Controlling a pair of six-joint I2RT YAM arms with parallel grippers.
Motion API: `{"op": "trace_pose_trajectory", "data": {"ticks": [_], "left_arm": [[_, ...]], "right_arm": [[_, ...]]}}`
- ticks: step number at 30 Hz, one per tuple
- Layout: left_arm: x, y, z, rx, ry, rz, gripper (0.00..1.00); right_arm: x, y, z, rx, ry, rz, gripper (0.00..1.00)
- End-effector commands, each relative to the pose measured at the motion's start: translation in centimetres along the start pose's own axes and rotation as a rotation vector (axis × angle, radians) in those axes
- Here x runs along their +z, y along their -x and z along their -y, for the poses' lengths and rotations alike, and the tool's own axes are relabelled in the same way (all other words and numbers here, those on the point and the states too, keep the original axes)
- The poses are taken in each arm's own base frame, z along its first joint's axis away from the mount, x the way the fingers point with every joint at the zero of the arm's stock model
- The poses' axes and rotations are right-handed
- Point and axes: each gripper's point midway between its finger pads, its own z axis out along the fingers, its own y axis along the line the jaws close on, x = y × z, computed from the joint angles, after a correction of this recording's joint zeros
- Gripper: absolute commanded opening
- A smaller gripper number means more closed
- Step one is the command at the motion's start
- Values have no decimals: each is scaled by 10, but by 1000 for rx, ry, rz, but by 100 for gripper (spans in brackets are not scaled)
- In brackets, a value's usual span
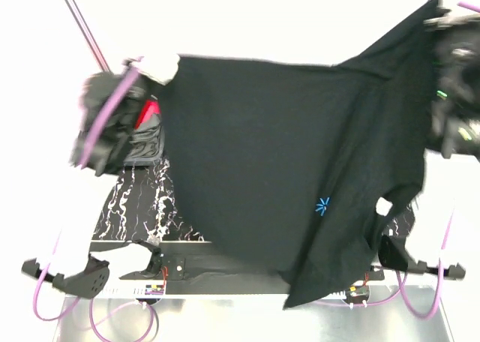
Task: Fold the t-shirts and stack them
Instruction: Flatten the tshirt out
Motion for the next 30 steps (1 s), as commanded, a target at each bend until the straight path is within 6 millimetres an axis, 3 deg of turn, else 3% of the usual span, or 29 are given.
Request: {"op": "trace_pose_trajectory", "data": {"ticks": [1, 2, 3, 4, 5, 7, 8, 10, 11, 12, 13, 14, 15, 16, 17, 18, 19, 20, 21, 22, 23, 25, 26, 30], "left_arm": [[17, -58, 35, 53, -58, -150, 0], [27, -89, 57, 86, -103, -226, 0], [32, -103, 66, 93, -121, -256, 0], [37, -118, 77, 102, -145, -285, 0], [48, -148, 96, 117, -185, -355, 0], [62, -174, 110, 119, -213, -406, 0], [76, -199, 124, 127, -239, -457, 0], [96, -219, 133, 136, -246, -489, 0], [114, -235, 142, 144, -252, -524, 0], [123, -243, 145, 149, -254, -542, 0], [132, -250, 148, 158, -251, -556, 0], [147, -263, 153, 170, -251, -579, 0], [154, -268, 156, 178, -251, -588, 0], [161, -273, 158, 184, -245, -596, 0], [172, -280, 159, 193, -233, -610, 0], [176, -283, 160, 194, -227, -616, 0], [180, -285, 161, 193, -220, -618, 0], [187, -284, 157, 192, -194, -619, 0], [189, -282, 153, 185, -176, -612, 0], [192, -278, 150, 173, -163, -602, 0], [194, -267, 142, 165, -140, -576, 0], [196, -255, 135, 154, -130, -542, 0], [195, -250, 133, 155, -134, -529, 0], [192, -263, 134, 197, -133, -564, 0]], "right_arm": [[31, -68, -33, -32, 59, -75, 0], [33, -113, -58, -33, 120, -153, 0], [34, -134, -69, -32, 148, -184, 0], [33, -169, -89, -26, 194, -243, 0], [36, -193, -105, -21, 234, -280, 0], [36, -239, -127, -7, 274, -354, 0], [39, -271, -143, -11, 310, -407, 0], [45, -304, -157, -15, 330, -456, 0], [50, -340, -171, -27, 351, -516, 0], [55, -354, -176, -34, 352, -538, 0], [71, -351, -171, -38, 328, -519, 0], [79, -382, -180, -35, 321, -570, 0], [89, -387, -181, -37, 310, -568, 0], [110, -372, -171, -42, 277, -520, 0], [118, -397, -180, -50, 282, -548, 0], [126, -398, -182, -55, 277, -537, 0], [144, -384, -173, -60, 252, -490, 0], [150, -400, -179, -71, 252, -502, 0], [158, -400, -177, -76, 239, -489, 0], [173, -380, -167, -81, 210, -436, 0], [177, -393, -166, -88, 178, -456, 0], [188, -379, -154, -70, 145, -427, 0], [189, -387, -160, -50, 157, -439, 0], [182, -414, -184, -50, 222, -490, 0]]}}
